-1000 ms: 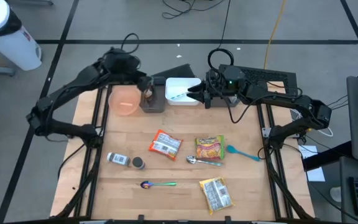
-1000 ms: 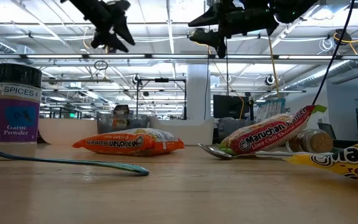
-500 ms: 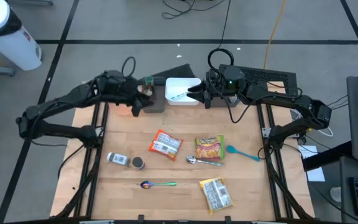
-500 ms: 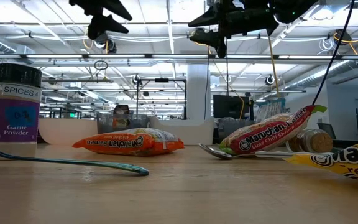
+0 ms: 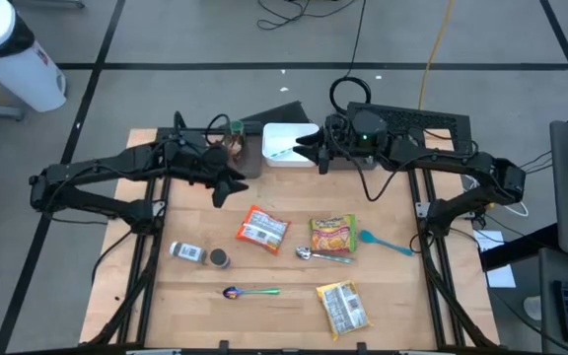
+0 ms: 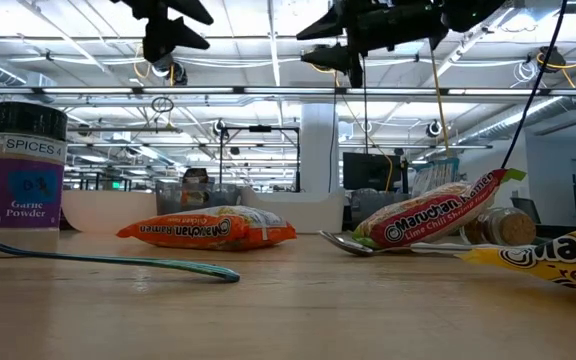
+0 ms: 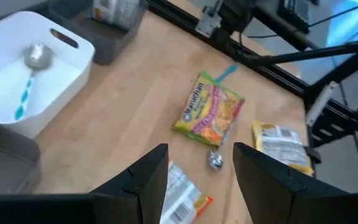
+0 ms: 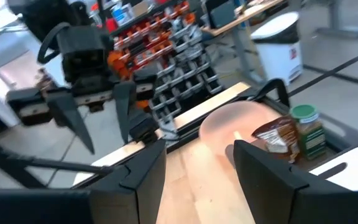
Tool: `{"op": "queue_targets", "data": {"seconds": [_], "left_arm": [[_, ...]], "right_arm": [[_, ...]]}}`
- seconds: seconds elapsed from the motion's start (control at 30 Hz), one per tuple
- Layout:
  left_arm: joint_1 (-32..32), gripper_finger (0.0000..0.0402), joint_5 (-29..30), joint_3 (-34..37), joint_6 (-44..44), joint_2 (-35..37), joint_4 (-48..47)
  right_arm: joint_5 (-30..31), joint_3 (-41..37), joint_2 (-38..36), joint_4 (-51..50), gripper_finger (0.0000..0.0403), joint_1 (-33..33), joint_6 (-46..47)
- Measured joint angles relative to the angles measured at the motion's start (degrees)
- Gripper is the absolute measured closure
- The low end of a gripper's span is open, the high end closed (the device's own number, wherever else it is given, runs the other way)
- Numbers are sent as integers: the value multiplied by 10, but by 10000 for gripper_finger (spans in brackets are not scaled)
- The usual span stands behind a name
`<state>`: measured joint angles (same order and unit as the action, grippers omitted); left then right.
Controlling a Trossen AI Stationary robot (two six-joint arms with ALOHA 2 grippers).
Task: Pick & Place Food Item
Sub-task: Put the blue baby spoon into the white bin
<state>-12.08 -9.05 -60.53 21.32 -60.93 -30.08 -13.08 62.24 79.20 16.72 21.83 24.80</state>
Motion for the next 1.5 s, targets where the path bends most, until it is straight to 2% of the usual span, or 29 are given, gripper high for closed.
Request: {"op": "queue_targets", "data": {"seconds": [0.17,0.4,0.73,0.97,1.03,1.13,1.27,1.37,1.5], "left_arm": [[1,215,25,0,0,1,47],[1,215,50,0,-13,0,82],[1,215,5,0,-72,0,57],[6,215,-52,0,-71,0,40],[15,215,-56,0,-63,0,37],[31,215,-54,0,-47,0,36],[57,215,-16,0,-6,0,37],[79,215,18,0,29,-2,47],[111,215,46,0,76,-13,91]], "right_arm": [[57,0,0,1,222,-26,-1],[58,0,0,6,222,-42,9],[56,0,0,20,222,-81,61],[55,0,0,20,222,-113,75],[50,0,0,22,222,-121,75],[8,0,0,27,222,-128,68],[-53,0,-18,16,222,-137,70],[-67,0,-45,-50,222,-152,57],[-65,0,-93,-188,222,-186,16]]}}
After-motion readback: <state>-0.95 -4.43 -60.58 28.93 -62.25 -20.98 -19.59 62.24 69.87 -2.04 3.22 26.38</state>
